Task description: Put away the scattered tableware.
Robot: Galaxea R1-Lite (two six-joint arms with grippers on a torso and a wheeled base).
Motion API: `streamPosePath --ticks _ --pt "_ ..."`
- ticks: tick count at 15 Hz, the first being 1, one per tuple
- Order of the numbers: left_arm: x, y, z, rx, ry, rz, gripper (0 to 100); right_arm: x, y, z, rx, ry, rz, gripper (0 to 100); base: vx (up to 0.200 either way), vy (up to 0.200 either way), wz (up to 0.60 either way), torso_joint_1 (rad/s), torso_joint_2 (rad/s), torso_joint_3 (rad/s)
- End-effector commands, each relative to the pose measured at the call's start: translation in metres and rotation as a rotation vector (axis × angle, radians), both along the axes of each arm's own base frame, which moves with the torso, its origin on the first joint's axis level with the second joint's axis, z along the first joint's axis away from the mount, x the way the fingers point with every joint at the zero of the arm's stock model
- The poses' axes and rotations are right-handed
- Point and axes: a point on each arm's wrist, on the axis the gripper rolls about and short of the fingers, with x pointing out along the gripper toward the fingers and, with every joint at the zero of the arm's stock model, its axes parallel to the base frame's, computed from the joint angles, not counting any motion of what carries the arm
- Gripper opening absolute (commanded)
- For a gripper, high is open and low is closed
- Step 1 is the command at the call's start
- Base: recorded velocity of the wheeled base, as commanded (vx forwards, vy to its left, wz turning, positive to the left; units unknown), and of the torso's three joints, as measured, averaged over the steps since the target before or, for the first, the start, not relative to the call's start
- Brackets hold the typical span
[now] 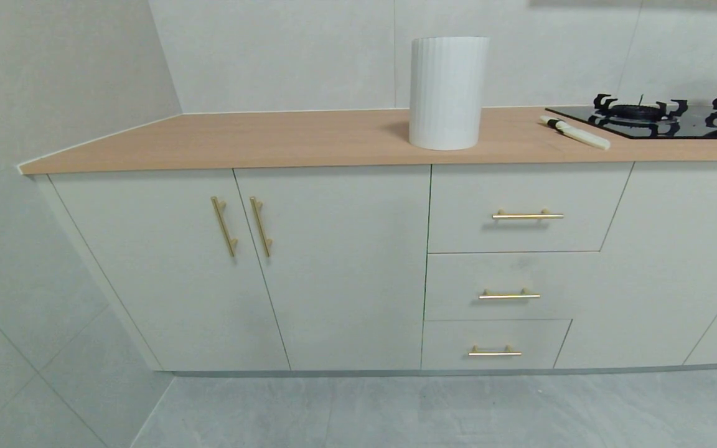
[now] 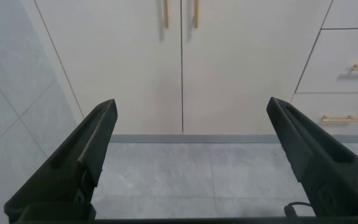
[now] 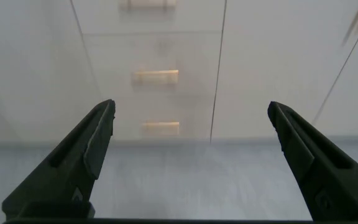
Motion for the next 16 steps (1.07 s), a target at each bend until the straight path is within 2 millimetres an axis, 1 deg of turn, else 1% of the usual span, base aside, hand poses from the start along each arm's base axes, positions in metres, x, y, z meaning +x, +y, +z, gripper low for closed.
streamPosePath --ticks 1,16 --pt "0.0001 0.0 0.0001 0.001 0.001 0.001 100 0.0005 0.0 -0.0018 0.002 0.013 0.001 100 0.0 0.0 0.0 0.0 0.0 0.0" --pt "0.0001 0.0 0.0001 0.003 0.001 0.001 100 0.0006 0.0 -0.0022 0.002 0.015 0.002 100 0.0 0.0 0.0 0.0 0.0 0.0"
